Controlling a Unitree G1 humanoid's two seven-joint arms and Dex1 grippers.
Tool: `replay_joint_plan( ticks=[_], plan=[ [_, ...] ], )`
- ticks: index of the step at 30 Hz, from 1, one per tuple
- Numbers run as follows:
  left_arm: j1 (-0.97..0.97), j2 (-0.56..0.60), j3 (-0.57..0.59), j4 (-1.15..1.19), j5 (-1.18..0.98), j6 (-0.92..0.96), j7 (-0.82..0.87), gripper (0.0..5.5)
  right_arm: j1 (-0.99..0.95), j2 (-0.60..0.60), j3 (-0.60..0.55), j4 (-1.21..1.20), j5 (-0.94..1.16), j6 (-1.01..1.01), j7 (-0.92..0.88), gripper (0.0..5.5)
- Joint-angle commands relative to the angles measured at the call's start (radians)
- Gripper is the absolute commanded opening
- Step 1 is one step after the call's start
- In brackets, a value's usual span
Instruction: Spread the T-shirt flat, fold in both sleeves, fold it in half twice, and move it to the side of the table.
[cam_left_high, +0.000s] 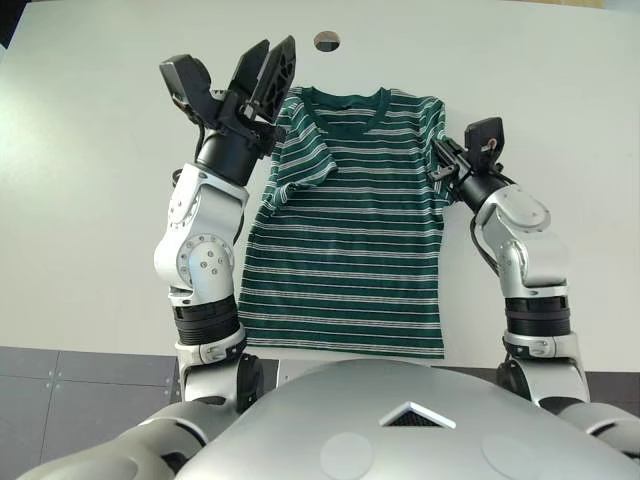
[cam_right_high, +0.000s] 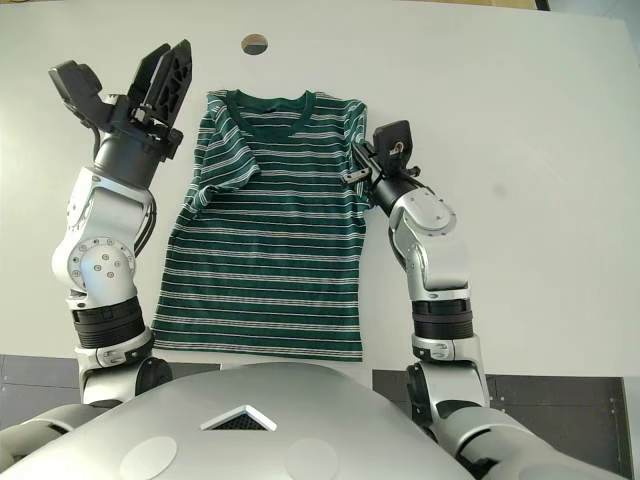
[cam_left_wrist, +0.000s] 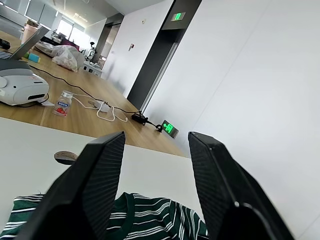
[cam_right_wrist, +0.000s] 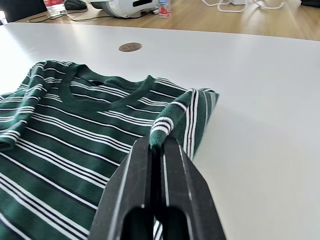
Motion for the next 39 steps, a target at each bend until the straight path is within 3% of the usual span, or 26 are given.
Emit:
replay_joint_plan(
  ticks=[1, 16, 29, 32, 35, 39],
  plan=[
    [0.012, 0.005, -0.007, 0.007, 0.015, -0.014, -0.007, 2.33, -0.047, 0.026, 0.035, 0.052, -0.01, 0.017, 0.001, 0.13],
    [0.021, 0.008, -0.009, 0.023, 0.019, -0.028, -0.003, 2.33, -0.058, 0.109, 0.16, 0.144, -0.039, 0.011, 0.019, 0.13],
    [0.047, 0.042, -0.039, 0.0, 0.104, -0.092, -0.021, 2.33, -0.028, 0.085, 0.16, 0.058, -0.002, 0.029, 0.091, 2.31],
    [0.073, 0.061, -0.095, -0.012, 0.266, -0.274, -0.053, 2.33, 0.025, 0.052, 0.14, -0.109, 0.083, 0.096, 0.155, 2.84],
    [0.102, 0.113, -0.123, 0.013, 0.384, -0.437, -0.113, 2.33, 0.083, -0.02, 0.123, -0.285, 0.136, 0.094, 0.216, 2.84],
    [0.121, 0.245, -0.087, 0.064, 0.516, -0.629, -0.182, 2.33, 0.179, -0.219, 0.107, -0.396, 0.018, -0.25, 0.348, 2.84]
  ],
)
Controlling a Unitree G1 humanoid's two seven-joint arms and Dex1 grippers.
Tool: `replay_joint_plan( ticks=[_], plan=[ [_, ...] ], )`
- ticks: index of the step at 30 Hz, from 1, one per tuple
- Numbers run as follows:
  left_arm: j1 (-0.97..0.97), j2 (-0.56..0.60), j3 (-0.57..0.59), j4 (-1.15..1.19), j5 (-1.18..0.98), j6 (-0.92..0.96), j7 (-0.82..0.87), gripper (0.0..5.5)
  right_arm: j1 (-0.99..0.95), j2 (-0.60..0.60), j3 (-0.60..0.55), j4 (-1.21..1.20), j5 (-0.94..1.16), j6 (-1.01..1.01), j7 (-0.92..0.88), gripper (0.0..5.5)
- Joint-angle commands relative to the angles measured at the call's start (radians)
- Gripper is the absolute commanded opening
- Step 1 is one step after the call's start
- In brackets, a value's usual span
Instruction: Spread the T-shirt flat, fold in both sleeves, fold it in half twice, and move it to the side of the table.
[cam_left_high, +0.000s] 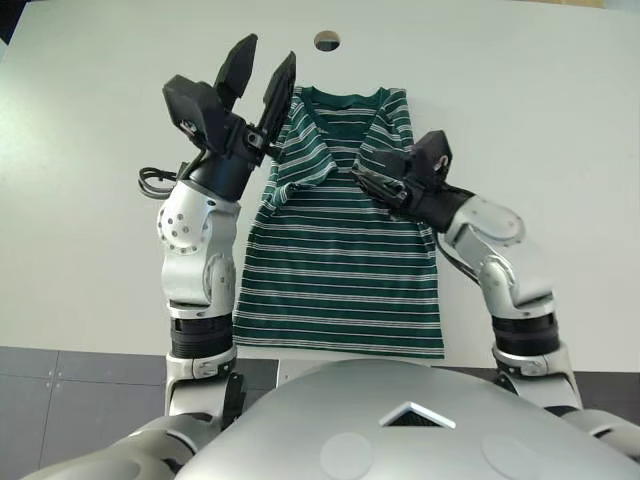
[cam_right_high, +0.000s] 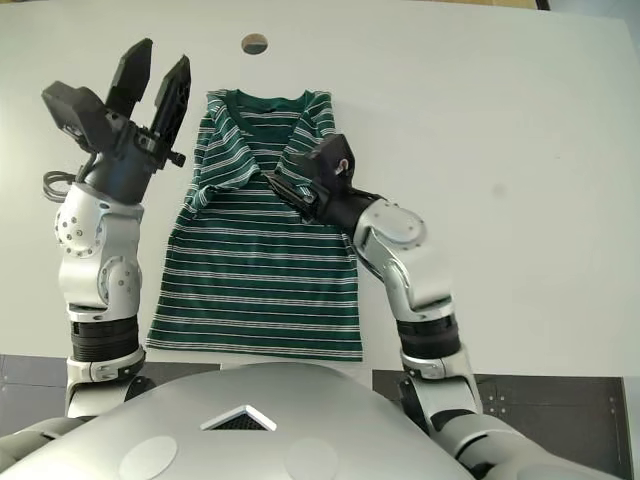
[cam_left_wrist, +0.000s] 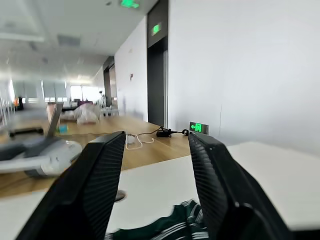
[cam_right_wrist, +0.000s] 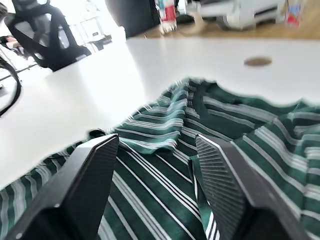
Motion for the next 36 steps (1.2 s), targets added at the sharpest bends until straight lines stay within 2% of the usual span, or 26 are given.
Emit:
replay_joint_plan(
  ticks=[1, 6, 10, 18, 25, 36],
  plan=[
    [0.02, 0.164, 0.043, 0.082, 0.136, -0.214, -0.088, 2.33, 0.09, -0.201, -0.046, -0.024, -0.135, -0.362, 0.112, 2.84],
    [0.071, 0.475, 0.026, 0.352, 0.332, -0.68, -0.26, 2.33, 0.204, -0.448, -0.116, 0.152, -0.3, -0.885, 0.207, 2.84],
    [0.005, 0.6, 0.011, 0.559, 0.564, -0.911, -0.189, 2.33, 0.26, -0.58, -0.152, 0.253, -0.334, -1.071, 0.25, 2.84],
    [0.08, 0.82, -0.123, 0.552, 0.471, -0.949, -0.346, 2.33, 0.394, -0.737, -0.144, 0.228, -0.349, -1.101, 0.349, 2.84],
    [0.201, 0.928, -0.2, 0.513, 0.365, -0.887, -0.457, 2.33, 0.424, -0.754, -0.074, 0.193, -0.458, -1.11, 0.358, 2.84],
    [0.222, 0.842, -0.354, 0.451, 0.388, -0.842, -0.503, 2.33, 0.359, -0.707, 0.078, 0.226, -0.574, -1.144, 0.317, 2.84]
  ],
)
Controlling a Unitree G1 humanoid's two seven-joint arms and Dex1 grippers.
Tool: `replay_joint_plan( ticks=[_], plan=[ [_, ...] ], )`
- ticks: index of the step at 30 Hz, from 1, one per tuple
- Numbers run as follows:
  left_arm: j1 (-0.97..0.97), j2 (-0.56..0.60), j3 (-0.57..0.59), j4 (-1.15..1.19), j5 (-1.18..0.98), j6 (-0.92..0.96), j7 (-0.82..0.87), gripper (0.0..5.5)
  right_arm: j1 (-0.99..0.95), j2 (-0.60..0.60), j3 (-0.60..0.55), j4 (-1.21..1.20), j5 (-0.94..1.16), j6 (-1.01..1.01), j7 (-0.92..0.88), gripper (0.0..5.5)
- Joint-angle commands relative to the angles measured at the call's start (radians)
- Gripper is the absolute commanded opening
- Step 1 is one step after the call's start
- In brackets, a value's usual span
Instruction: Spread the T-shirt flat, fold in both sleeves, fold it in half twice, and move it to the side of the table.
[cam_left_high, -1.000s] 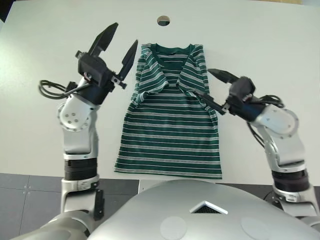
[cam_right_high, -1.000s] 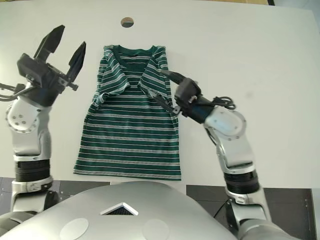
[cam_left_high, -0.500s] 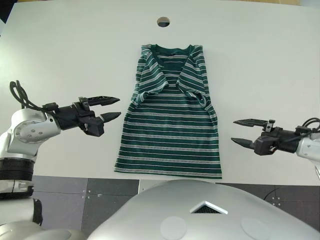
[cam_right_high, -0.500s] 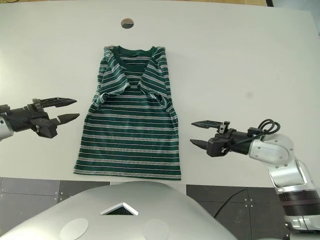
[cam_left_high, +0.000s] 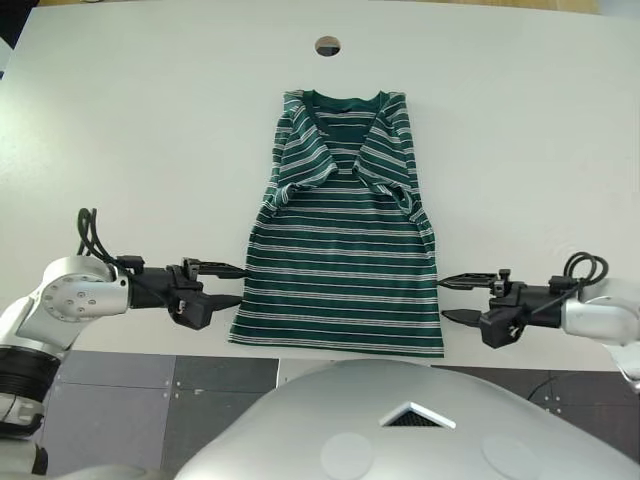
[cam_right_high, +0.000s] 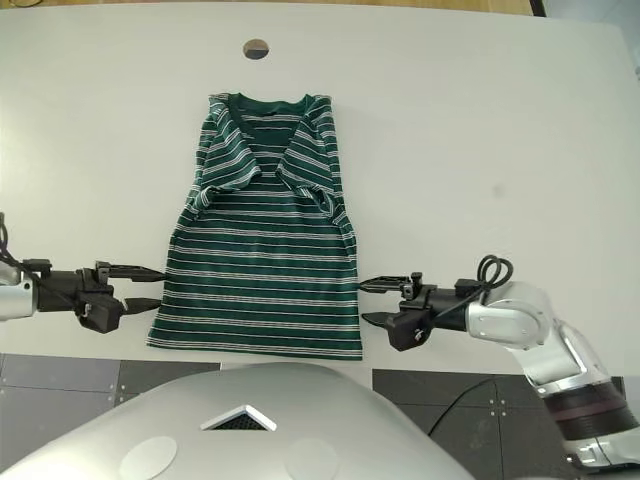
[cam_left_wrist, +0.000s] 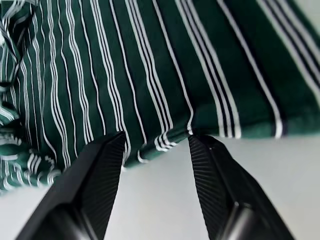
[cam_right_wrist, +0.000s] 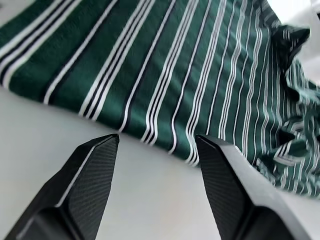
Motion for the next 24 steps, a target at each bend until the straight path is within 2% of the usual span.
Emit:
replay_joint_plan(
  ticks=[1, 10, 14, 22, 24],
  plan=[
    [0.006, -0.052, -0.076, 0.012, 0.058, 0.025, -0.021, 2.33, 0.0, 0.008, 0.047, 0.033, -0.087, 0.012, -0.005, 2.84],
    [-0.016, -0.115, -0.116, 0.027, 0.065, 0.039, 0.006, 2.33, -0.018, 0.033, 0.122, 0.02, -0.146, 0.005, -0.05, 2.84],
    [-0.025, -0.116, -0.123, 0.026, 0.059, 0.054, 0.005, 2.33, -0.031, 0.03, 0.151, 0.024, -0.159, 0.002, -0.05, 2.25],
    [-0.045, -0.102, -0.152, 0.004, 0.054, 0.084, -0.021, 0.94, -0.04, 0.01, 0.174, 0.018, -0.175, 0.018, -0.045, 0.61],
    [-0.054, -0.098, -0.16, 0.001, 0.065, 0.085, -0.026, 0.75, -0.042, 0.012, 0.176, 0.018, -0.179, 0.022, -0.048, 0.38]
  ],
)
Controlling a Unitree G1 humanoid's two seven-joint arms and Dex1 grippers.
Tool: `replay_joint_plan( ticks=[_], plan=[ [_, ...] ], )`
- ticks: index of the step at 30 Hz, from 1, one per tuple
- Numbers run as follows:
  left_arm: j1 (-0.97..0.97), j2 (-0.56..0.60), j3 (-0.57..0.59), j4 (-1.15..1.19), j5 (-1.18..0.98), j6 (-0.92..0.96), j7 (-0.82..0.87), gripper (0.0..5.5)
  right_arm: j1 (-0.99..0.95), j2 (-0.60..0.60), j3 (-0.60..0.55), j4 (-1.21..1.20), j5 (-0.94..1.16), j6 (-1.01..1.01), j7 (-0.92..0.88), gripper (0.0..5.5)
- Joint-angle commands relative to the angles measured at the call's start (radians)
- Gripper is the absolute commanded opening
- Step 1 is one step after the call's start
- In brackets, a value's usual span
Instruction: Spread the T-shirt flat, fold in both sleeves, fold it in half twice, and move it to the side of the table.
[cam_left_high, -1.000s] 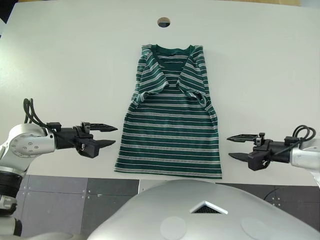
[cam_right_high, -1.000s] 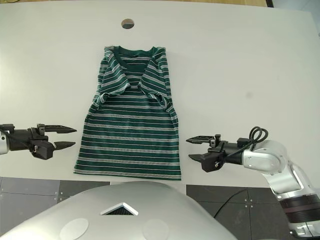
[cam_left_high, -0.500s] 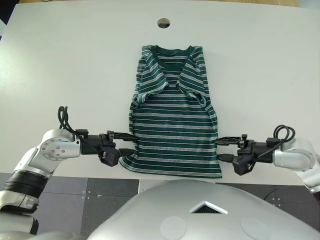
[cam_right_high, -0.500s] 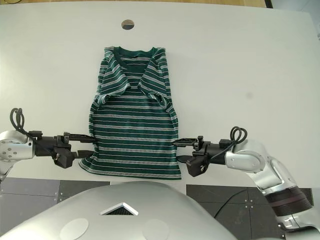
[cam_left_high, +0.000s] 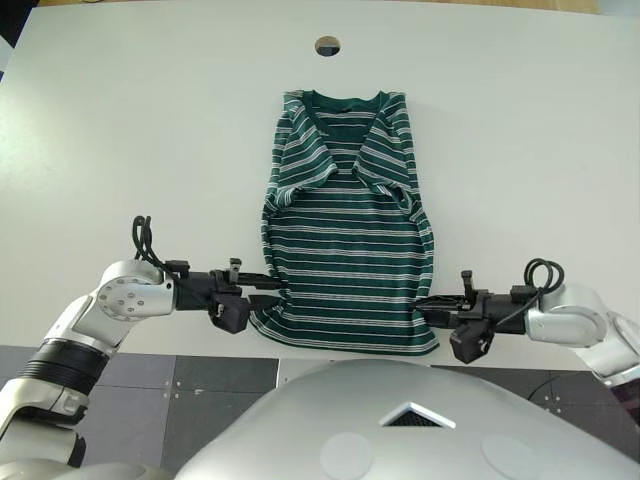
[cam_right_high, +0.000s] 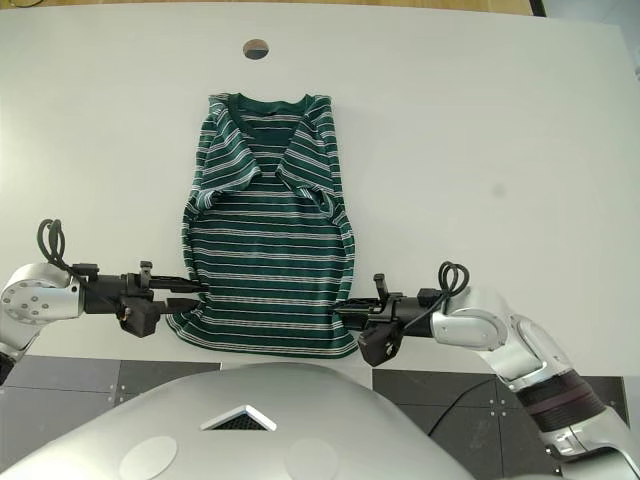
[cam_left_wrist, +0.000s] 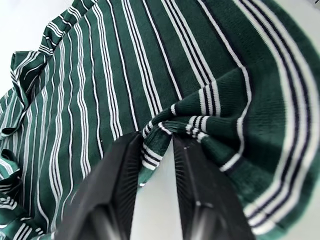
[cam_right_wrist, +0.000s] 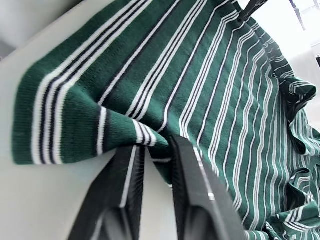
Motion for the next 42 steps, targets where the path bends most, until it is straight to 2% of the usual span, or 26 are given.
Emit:
replay_joint_plan(
  ticks=[1, 4, 8, 11, 14, 19, 26, 32, 38, 42],
  plan=[
    [0.005, 0.015, -0.039, 0.007, 0.07, 0.057, -0.048, 0.54, 0.008, -0.023, 0.019, 0.031, -0.072, 0.049, 0.029, 0.14],
    [0.02, 0.025, -0.048, -0.026, 0.079, 0.067, -0.054, 0.12, 0.008, -0.022, 0.019, 0.027, -0.074, 0.053, 0.025, 0.1],
    [0.044, 0.044, -0.046, -0.067, 0.041, 0.101, -0.063, 0.12, 0.012, -0.015, 0.019, 0.017, -0.009, 0.075, 0.033, 0.1],
    [0.099, 0.114, -0.041, -0.175, -0.191, 0.259, -0.157, 0.12, 0.033, -0.034, 0.016, -0.054, 0.179, 0.172, 0.094, 0.1],
    [0.111, 0.146, 0.015, -0.224, -0.396, 0.401, -0.241, 0.12, 0.069, -0.098, -0.017, -0.124, 0.363, 0.294, 0.186, 0.1],
    [0.083, 0.085, 0.118, -0.301, -0.597, 0.632, -0.231, 0.12, 0.055, -0.107, -0.111, -0.293, 0.765, 0.522, 0.244, 0.1],
    [-0.048, -0.039, 0.228, -0.324, -0.719, 0.93, -0.136, 0.12, -0.109, -0.005, -0.214, -0.309, 1.014, 0.804, 0.148, 0.1],
    [-0.188, -0.154, 0.276, -0.271, -0.735, 1.174, -0.007, 0.12, -0.318, 0.128, -0.21, -0.21, 0.996, 1.0, 0.021, 0.1],
    [-0.332, -0.257, 0.356, -0.152, -0.738, 1.338, 0.096, 0.12, -0.539, 0.301, -0.178, 0.065, 0.831, 1.103, -0.12, 0.1],
    [-0.412, -0.312, 0.384, -0.054, -0.703, 1.417, 0.183, 0.12, -0.651, 0.384, -0.16, 0.258, 0.746, 1.132, -0.126, 0.1]
  ],
)
